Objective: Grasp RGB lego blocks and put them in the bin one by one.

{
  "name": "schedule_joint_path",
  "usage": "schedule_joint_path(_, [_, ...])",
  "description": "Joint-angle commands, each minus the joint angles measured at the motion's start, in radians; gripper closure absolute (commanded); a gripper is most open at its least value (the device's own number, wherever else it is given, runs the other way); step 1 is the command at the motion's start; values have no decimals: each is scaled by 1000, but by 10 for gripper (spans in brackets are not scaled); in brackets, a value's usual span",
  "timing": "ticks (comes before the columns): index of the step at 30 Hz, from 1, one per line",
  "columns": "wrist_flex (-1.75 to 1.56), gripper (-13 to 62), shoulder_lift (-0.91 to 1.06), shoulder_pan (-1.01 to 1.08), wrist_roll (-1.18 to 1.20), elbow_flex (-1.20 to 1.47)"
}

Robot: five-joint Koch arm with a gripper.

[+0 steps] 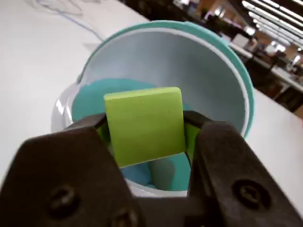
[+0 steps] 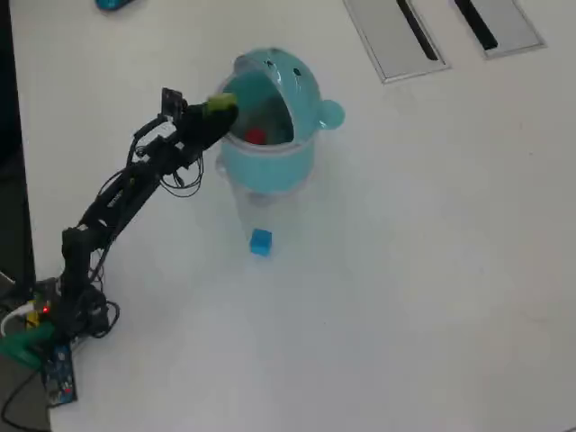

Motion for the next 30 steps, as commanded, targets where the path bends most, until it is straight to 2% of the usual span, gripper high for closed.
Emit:
schedule_joint_path(1, [21,478,-57,23,2,-202])
schedule_joint_path(3, [66,473,-132,29,2,-314])
schedule_joint_path(4, [83,447,-181,35,2,-385])
schedule_joint_path(5, [95,380,-242,52,3,-476])
schedule_joint_path(6, [117,351,-291,54,3,-546])
schedule_joint_path(10, [236,294,-492,49,3,-871])
schedule_joint_path(12, [298,279,-538,43,2,-951])
schedule_joint_path(16, [328,159,-577,34,0,-973])
schedule_joint_path(21, [468,146,-680,31,3,-1206])
schedule_joint_path(30, [735,137,-526,34,20,-1204])
